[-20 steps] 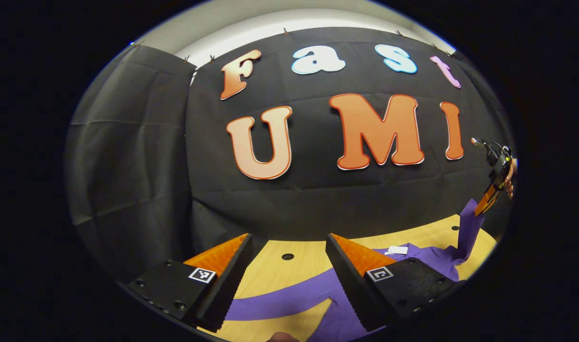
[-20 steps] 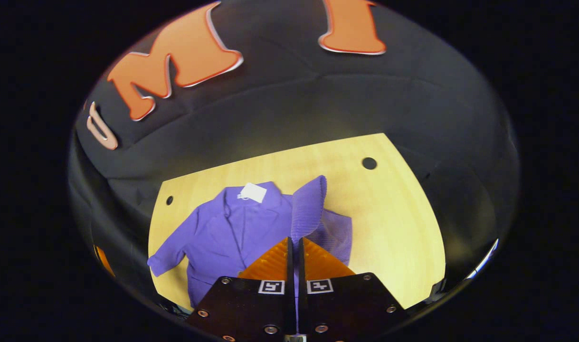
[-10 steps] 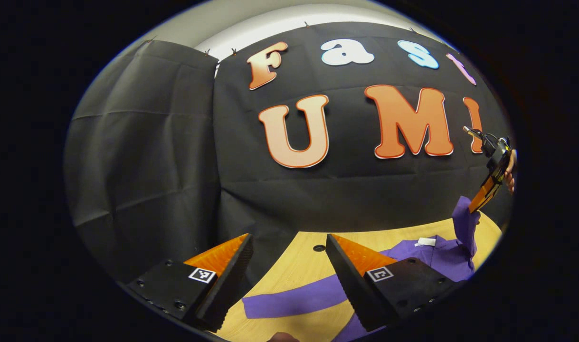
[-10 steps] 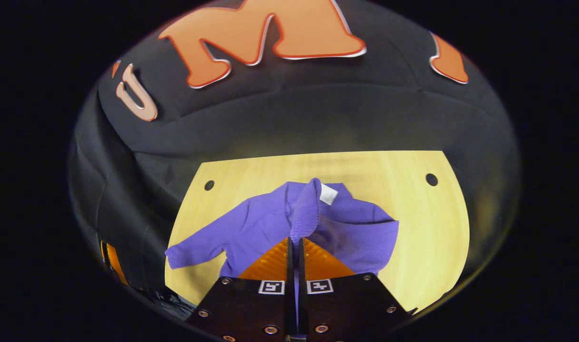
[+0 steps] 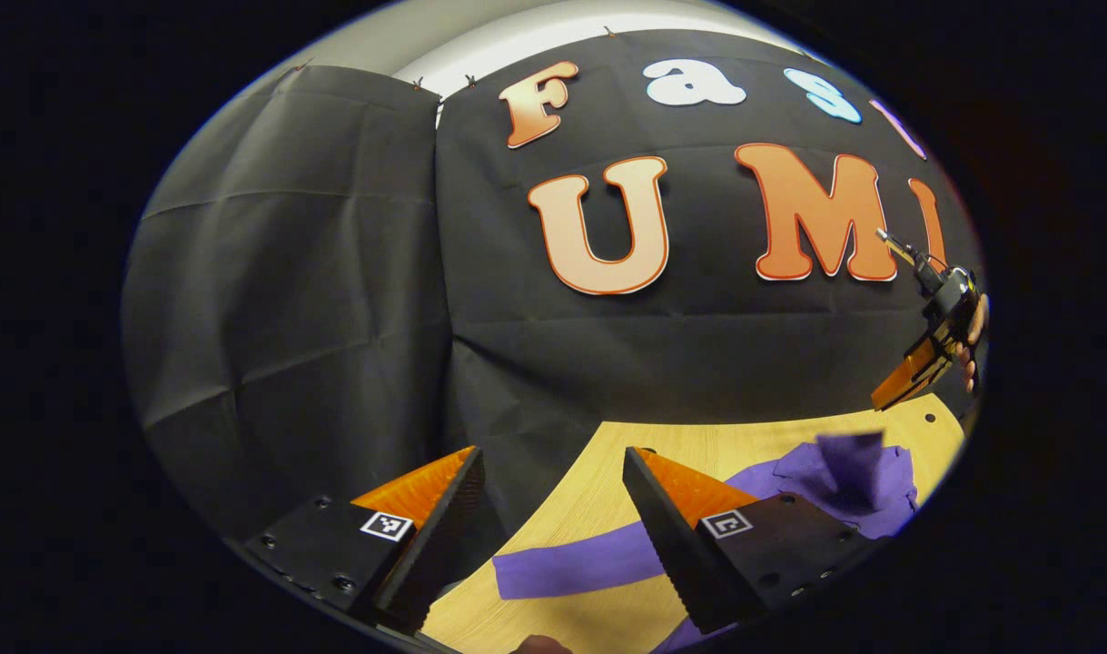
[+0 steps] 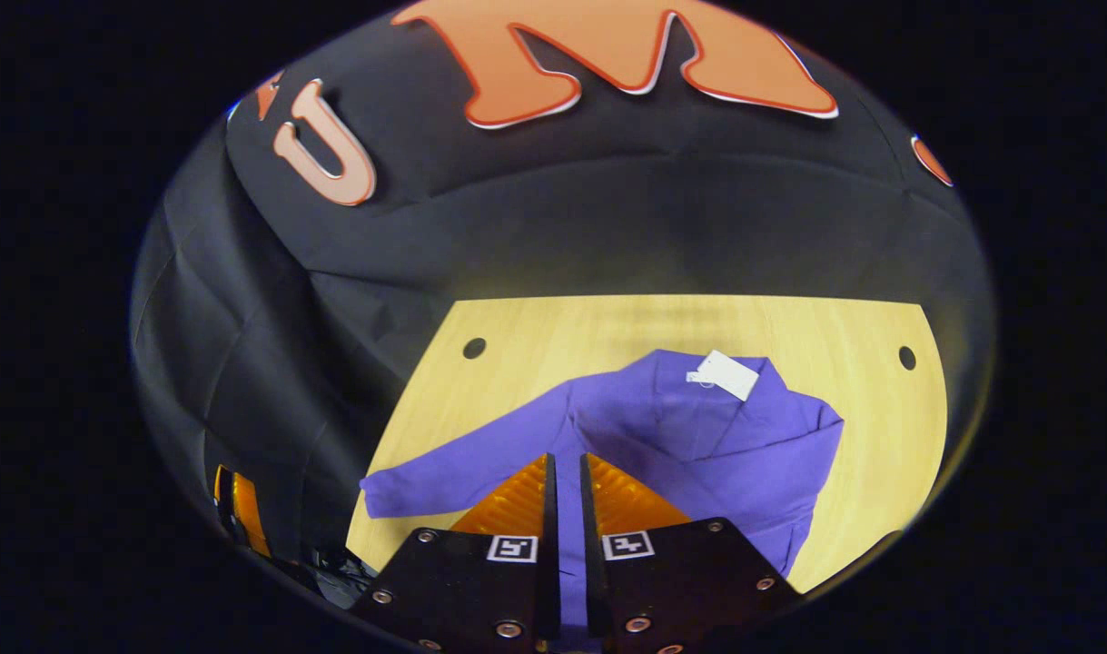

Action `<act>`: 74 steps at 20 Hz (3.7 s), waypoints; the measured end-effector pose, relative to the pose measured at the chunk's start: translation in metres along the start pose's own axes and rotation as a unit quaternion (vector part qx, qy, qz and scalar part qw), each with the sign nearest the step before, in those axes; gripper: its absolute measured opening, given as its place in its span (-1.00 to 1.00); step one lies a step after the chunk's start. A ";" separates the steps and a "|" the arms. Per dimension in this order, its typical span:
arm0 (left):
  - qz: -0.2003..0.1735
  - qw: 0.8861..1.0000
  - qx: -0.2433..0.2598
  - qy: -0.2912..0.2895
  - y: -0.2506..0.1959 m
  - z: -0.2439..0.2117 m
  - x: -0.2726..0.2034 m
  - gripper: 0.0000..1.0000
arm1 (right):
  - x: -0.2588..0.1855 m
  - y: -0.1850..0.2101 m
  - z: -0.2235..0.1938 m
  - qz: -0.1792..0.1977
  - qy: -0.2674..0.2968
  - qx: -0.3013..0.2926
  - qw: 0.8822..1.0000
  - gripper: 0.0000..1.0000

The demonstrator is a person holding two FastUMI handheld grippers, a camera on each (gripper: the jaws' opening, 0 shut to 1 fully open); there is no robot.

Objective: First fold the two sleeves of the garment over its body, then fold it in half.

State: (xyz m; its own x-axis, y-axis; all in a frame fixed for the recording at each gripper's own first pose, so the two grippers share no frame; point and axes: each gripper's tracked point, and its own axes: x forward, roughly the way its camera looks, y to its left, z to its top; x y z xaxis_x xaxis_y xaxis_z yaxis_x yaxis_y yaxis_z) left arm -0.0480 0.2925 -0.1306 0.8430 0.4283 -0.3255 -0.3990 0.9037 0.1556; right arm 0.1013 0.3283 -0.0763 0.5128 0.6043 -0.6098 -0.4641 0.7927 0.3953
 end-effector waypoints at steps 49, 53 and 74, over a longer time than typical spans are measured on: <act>-0.064 0.813 -0.109 0.569 0.005 -0.323 0.139 0.82 | -0.245 -0.117 -0.072 -0.239 -0.238 0.022 0.941 0.89; -0.051 0.808 -0.091 0.579 0.013 -0.324 0.141 -0.02 | -0.251 -0.119 -0.064 -0.226 -0.257 0.031 0.939 0.89; -0.184 0.864 -0.045 0.467 -0.154 -0.139 0.103 -0.74 | -0.278 -0.189 -0.068 -0.171 -0.271 0.036 0.947 0.89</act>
State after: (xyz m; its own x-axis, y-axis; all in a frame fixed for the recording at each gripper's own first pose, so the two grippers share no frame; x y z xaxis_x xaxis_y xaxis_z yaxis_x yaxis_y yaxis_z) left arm 0.0503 0.1976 -0.3182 0.2762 -0.1120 -0.9546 -0.2283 0.9571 -0.1784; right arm -0.0027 0.0055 -0.0281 0.9284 0.2489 -0.2760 -0.1639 0.9407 0.2970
